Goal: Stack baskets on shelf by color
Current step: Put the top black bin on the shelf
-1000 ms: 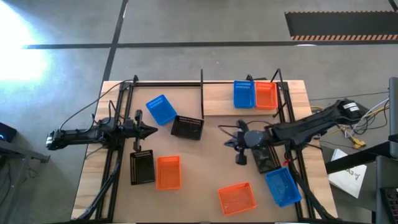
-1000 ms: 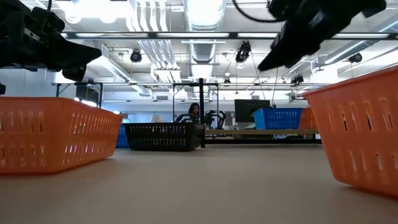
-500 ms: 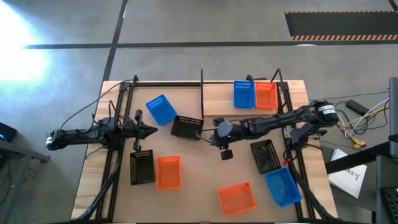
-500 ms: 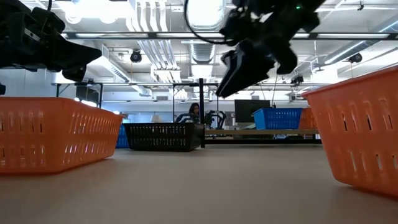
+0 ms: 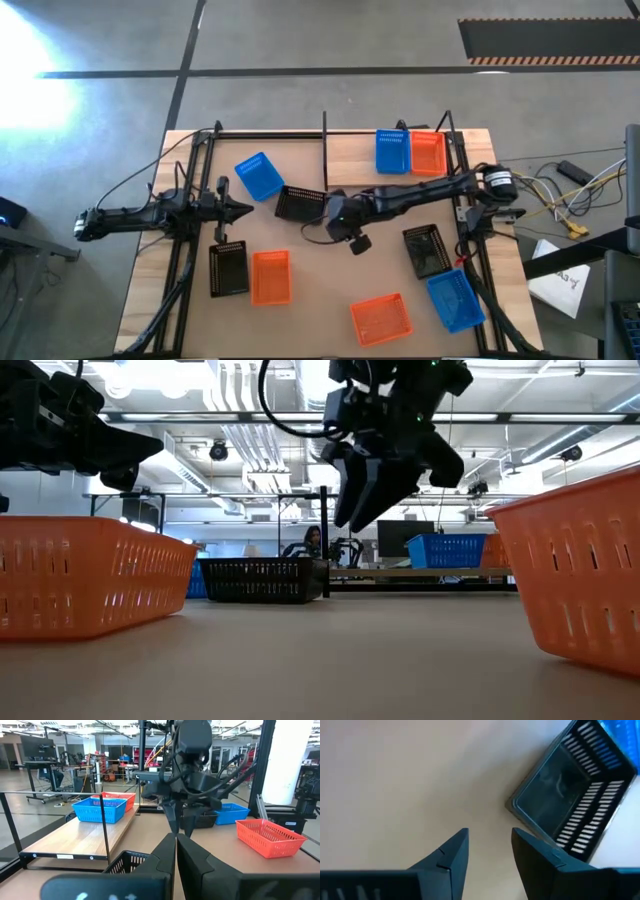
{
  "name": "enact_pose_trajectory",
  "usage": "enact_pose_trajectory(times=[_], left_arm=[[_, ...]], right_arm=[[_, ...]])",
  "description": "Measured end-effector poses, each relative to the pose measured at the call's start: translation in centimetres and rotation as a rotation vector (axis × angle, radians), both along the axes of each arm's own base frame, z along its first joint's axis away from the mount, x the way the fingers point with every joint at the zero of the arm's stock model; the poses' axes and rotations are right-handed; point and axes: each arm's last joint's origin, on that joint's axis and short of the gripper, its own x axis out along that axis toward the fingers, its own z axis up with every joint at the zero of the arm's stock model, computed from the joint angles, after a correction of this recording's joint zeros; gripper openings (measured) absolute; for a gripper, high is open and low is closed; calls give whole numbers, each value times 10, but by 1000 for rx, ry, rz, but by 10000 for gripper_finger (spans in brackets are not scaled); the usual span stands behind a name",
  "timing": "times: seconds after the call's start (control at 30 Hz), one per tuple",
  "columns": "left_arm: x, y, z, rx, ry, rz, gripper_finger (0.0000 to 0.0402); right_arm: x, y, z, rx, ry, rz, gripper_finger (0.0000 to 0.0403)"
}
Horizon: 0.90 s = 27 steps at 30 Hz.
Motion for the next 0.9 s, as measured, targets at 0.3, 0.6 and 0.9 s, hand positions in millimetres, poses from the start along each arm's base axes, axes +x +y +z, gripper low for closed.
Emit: enact_pose_trajectory(times=[0.3,0.6,0.9], left_arm=[[0,0,0,0,0,0,0],[0,0,0,0,0,0,0],[0,0,0,0,0,1,0]], right_arm=[[16,-21,-20,-110,-40,93,175],[35,-36,-42,-262,-1,173,156],[33,-35,-45,-243,25,154,28]])
